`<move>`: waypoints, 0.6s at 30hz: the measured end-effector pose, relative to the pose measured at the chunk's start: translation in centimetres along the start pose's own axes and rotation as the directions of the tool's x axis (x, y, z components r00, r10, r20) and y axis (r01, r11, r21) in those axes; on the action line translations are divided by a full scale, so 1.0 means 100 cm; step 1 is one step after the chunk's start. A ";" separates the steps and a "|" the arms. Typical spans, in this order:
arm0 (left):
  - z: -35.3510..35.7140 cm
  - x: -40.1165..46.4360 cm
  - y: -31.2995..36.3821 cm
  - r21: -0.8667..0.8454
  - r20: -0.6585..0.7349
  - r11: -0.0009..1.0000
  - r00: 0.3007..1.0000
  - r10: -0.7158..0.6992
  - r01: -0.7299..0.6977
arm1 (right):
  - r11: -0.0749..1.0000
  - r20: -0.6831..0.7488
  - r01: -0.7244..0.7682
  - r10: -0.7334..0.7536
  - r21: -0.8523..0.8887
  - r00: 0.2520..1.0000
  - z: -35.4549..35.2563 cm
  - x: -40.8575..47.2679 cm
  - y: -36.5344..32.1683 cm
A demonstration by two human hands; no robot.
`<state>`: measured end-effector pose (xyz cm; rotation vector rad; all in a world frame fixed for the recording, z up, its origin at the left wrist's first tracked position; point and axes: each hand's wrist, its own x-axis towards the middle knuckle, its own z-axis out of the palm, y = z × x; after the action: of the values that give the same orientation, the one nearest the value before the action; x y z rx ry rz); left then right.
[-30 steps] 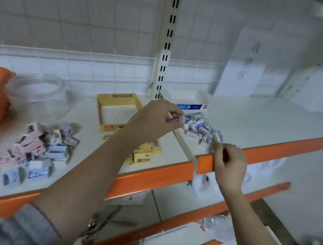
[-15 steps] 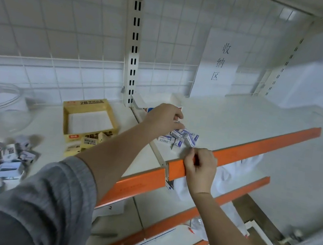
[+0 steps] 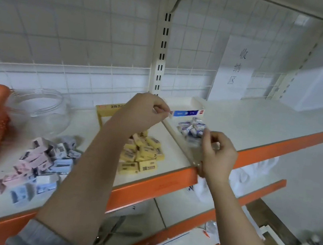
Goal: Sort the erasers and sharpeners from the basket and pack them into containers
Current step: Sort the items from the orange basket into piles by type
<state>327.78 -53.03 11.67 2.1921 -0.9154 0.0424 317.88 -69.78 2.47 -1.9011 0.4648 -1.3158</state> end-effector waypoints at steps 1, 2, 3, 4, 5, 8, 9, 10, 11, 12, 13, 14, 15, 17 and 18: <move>-0.017 -0.010 -0.007 0.017 -0.013 1.000 1.000 -0.001 0.001 | 0.999 0.015 -0.016 0.015 0.030 1.000 0.009 -0.003 -0.017; -0.034 -0.021 -0.014 0.039 -0.028 0.999 1.000 0.000 0.001 | 0.997 0.042 -0.033 0.031 0.064 0.999 0.019 -0.006 -0.035; -0.051 -0.032 -0.023 0.064 -0.044 0.998 0.999 0.001 0.001 | 0.995 0.075 -0.047 0.040 0.092 0.996 0.031 -0.010 -0.053; -0.069 -0.043 -0.033 0.090 -0.060 0.996 0.998 0.004 0.002 | 0.993 0.110 -0.056 0.044 0.104 0.993 0.043 -0.015 -0.071; -0.085 -0.056 -0.044 0.119 -0.073 0.993 0.997 0.008 0.001 | 0.993 0.153 -0.069 0.054 0.098 0.987 0.056 -0.020 -0.089; -0.131 -0.097 -0.082 0.210 -0.086 0.978 0.996 0.026 -0.007 | 0.989 0.326 -0.131 0.100 0.075 0.940 0.098 -0.043 -0.139; -0.147 -0.112 -0.095 0.234 -0.090 0.972 0.996 0.027 -0.006 | 0.988 0.377 -0.134 0.097 0.074 0.921 0.112 -0.052 -0.155; -0.162 -0.127 -0.108 0.255 -0.098 0.967 0.995 0.031 -0.005 | 0.989 0.422 -0.130 0.089 0.069 0.902 0.127 -0.062 -0.172; -0.174 -0.140 -0.118 0.273 -0.109 0.962 0.993 0.042 -0.010 | 0.991 0.462 -0.119 0.077 0.061 0.883 0.139 -0.069 -0.186; -0.188 -0.154 -0.131 0.287 -0.126 0.958 0.991 0.046 -0.008 | 0.993 0.506 -0.102 0.062 0.051 0.861 0.154 -0.077 -0.202; -0.202 -0.169 -0.144 0.298 -0.147 0.955 0.988 0.037 0.008 | 0.996 0.551 -0.080 0.046 0.038 0.833 0.170 -0.085 -0.218; -0.215 -0.181 -0.156 0.303 -0.168 0.952 0.986 0.014 0.038 | 0.999 0.595 -0.044 0.024 0.020 0.803 0.185 -0.092 -0.233; -0.226 -0.193 -0.168 0.309 -0.183 0.948 0.983 -0.017 0.074 | 1.000 0.637 -0.002 -0.001 0.004 0.771 0.201 -0.097 -0.246; -0.244 -0.212 -0.190 0.329 -0.207 0.932 0.975 -0.084 0.150 | 0.995 0.716 0.103 -0.058 -0.019 0.696 0.232 -0.104 -0.270; -0.252 -0.220 -0.200 0.333 -0.221 0.924 0.968 -0.117 0.188 | 0.986 0.753 0.167 -0.089 -0.028 0.652 0.246 -0.107 -0.280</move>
<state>329.88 -14.12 10.79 2.5290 -0.6588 0.3695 332.52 -35.28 12.62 -2.3812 -0.0510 -0.4654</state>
